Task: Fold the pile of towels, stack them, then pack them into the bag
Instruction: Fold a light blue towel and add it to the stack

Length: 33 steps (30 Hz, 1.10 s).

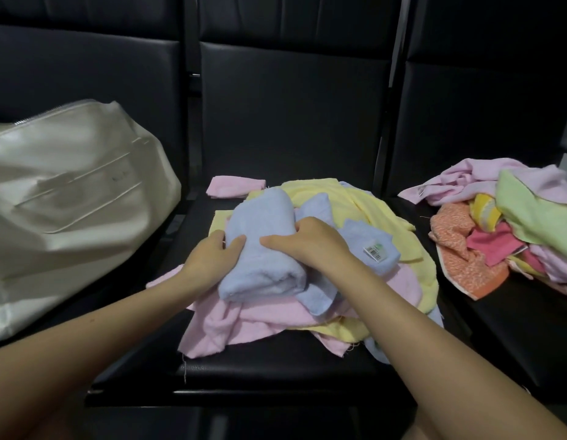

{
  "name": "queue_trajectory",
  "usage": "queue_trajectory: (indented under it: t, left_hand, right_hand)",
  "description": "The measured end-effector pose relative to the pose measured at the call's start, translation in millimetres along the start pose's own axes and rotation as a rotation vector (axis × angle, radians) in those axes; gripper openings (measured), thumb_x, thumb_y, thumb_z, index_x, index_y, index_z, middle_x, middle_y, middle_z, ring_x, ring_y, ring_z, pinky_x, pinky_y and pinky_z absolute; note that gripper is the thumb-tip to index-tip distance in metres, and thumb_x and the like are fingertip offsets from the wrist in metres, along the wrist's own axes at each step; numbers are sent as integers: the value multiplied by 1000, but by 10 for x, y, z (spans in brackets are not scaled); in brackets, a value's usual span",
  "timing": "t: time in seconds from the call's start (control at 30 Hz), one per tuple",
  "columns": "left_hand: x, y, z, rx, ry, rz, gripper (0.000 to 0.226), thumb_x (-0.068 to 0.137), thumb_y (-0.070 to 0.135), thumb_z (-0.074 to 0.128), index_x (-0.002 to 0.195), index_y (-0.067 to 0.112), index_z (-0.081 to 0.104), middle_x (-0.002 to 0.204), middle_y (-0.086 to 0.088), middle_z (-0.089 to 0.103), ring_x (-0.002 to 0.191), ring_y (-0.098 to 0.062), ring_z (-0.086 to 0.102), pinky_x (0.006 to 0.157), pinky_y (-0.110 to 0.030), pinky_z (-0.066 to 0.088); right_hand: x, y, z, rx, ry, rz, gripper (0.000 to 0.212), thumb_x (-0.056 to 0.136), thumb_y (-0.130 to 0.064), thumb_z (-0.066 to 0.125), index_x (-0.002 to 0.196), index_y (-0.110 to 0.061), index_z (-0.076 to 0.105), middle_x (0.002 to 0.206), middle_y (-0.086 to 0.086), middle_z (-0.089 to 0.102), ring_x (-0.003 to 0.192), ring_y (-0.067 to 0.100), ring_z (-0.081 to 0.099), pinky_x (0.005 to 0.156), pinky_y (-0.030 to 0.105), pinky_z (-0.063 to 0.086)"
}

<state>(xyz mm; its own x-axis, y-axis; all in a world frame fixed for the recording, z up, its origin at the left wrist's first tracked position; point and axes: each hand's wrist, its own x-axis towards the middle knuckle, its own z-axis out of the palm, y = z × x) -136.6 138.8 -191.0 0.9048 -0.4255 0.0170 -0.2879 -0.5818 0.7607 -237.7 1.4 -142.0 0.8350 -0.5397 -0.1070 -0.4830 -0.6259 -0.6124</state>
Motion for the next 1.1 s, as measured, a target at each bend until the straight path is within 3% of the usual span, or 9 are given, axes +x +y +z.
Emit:
queue_trajectory:
  t: [0.23,0.4,0.5,0.6,0.73,0.8,0.87,0.93,1.1]
  left_hand:
    - [-77,-42,30,-50,64,45,39,98,36,47,70,11,39,67,-3,45,63,-18,39,59,-34,32]
    - [-166,104,-50,-174,45,250,26,98,32,50,87,10,56,80,-4,61,72,-19,52,68,-35,44]
    - [-224,263,-101,-259,36,333,17,98,34,53,97,18,58,84,7,60,72,-8,53,64,-24,44]
    - [-288,413,-104,-469,-72,234,29,95,42,55,104,15,58,88,7,64,75,-7,60,64,-22,48]
    - [-309,522,-168,-658,-452,75,44,91,54,56,97,12,65,97,7,73,90,-7,67,81,-22,49]
    - [-289,518,-208,-772,-600,27,53,83,60,63,93,12,41,118,-2,64,109,-15,60,99,-32,40]
    - [-324,563,-259,-885,-701,17,60,93,47,52,134,4,49,126,-7,64,117,-20,61,101,-36,43]
    - [-367,631,-315,-943,-709,56,44,96,39,43,123,8,58,119,-10,69,111,-21,66,90,-33,54]
    - [-303,718,-337,-1087,-498,-29,43,99,39,45,121,5,59,110,-16,71,100,-25,70,80,-34,58]
  right_hand:
    - [-29,-42,83,54,-47,27,47,76,-51,71,105,-15,65,100,2,66,103,25,63,84,34,50]
    - [-81,3,-16,582,-111,7,39,81,-24,72,116,-9,64,99,1,67,86,16,65,78,28,55]
    - [-145,24,-141,865,-87,18,44,77,-26,75,113,-5,60,102,13,70,92,24,69,90,43,54]
    - [-192,29,-209,1071,-121,-26,61,63,-26,78,117,-4,61,106,17,72,101,30,69,98,47,50]
    - [-273,44,-288,1232,-207,-47,67,63,-27,80,118,5,60,114,23,68,109,33,65,103,47,46]
    - [-318,80,-344,1257,-240,-38,52,72,-26,75,112,4,61,106,21,70,103,31,68,98,42,49]
    - [-381,99,-385,1277,-306,-65,40,79,-24,68,107,4,62,99,20,71,95,30,69,91,39,51]
    - [-379,108,-388,1269,-319,-73,25,86,-19,63,103,0,64,90,18,73,85,28,72,83,38,53]
    - [-305,55,-338,1290,-294,17,41,82,-25,68,118,-5,63,107,23,70,94,33,70,77,39,57]
